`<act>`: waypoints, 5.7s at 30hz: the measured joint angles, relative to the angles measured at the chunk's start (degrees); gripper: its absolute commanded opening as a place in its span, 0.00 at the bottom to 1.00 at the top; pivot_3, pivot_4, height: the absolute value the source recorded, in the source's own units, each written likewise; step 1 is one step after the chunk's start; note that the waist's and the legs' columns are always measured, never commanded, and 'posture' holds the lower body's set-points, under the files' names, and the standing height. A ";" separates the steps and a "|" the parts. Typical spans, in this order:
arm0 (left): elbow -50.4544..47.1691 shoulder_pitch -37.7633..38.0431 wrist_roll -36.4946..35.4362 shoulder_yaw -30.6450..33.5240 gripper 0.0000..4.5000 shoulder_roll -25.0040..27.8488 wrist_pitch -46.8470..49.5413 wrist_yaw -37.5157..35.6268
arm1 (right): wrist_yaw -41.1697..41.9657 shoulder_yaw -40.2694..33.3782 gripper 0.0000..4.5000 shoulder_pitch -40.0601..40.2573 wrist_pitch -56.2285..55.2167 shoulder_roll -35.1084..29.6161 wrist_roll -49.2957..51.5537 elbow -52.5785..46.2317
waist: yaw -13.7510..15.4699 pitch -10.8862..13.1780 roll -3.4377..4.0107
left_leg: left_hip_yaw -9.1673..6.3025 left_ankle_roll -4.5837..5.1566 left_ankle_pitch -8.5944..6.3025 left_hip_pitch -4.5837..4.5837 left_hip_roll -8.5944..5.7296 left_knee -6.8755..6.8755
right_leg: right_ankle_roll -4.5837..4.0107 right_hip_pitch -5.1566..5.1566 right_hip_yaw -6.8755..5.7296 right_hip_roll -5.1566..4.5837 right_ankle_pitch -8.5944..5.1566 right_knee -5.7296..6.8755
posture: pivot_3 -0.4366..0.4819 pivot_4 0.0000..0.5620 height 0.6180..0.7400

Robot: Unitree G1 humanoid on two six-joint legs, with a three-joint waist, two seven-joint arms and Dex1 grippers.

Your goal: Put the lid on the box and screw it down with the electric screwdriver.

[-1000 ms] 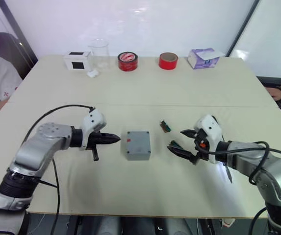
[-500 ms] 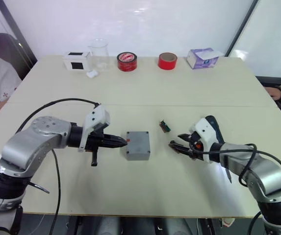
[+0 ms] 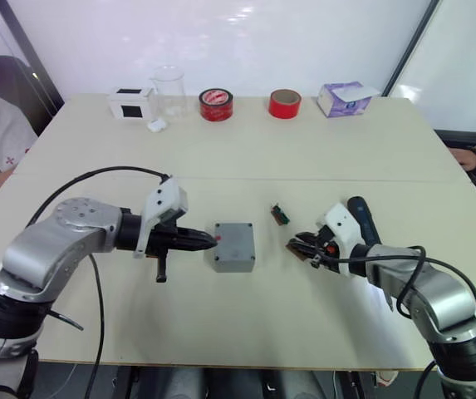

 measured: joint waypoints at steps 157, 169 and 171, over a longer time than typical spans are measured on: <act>10.71 -1.49 1.29 -0.16 0.00 -1.29 -6.66 -0.08 | 0.09 -23.55 0.40 -39.19 16.67 -1.43 14.23 30.84 | -0.14 0.21 0.29 | 0.13 0.02 -0.01 -0.04 0.18 -0.40 | -0.07 -0.30 0.16 0.22 -0.04 -0.06 | 0.48 0.27 1.00; 17.29 -9.11 6.71 -7.75 0.00 -4.97 -9.09 -4.57 | -8.61 -16.06 0.40 -15.40 -2.33 27.92 21.42 -4.16 | -0.14 0.19 0.29 | 0.06 -0.26 0.15 -0.21 -0.28 -0.28 | 0.02 -0.30 0.10 -0.21 0.01 -0.08 | 0.48 0.27 1.00; 18.90 -9.41 8.09 -8.57 0.00 -6.15 -10.30 -4.98 | -8.07 -12.64 0.40 -13.79 -4.91 28.11 19.64 -4.47 | -0.17 0.19 0.29 | 0.04 -0.26 0.15 -0.20 -0.27 -0.27 | 0.02 -0.31 0.09 -0.19 0.01 -0.04 | 0.48 0.27 1.00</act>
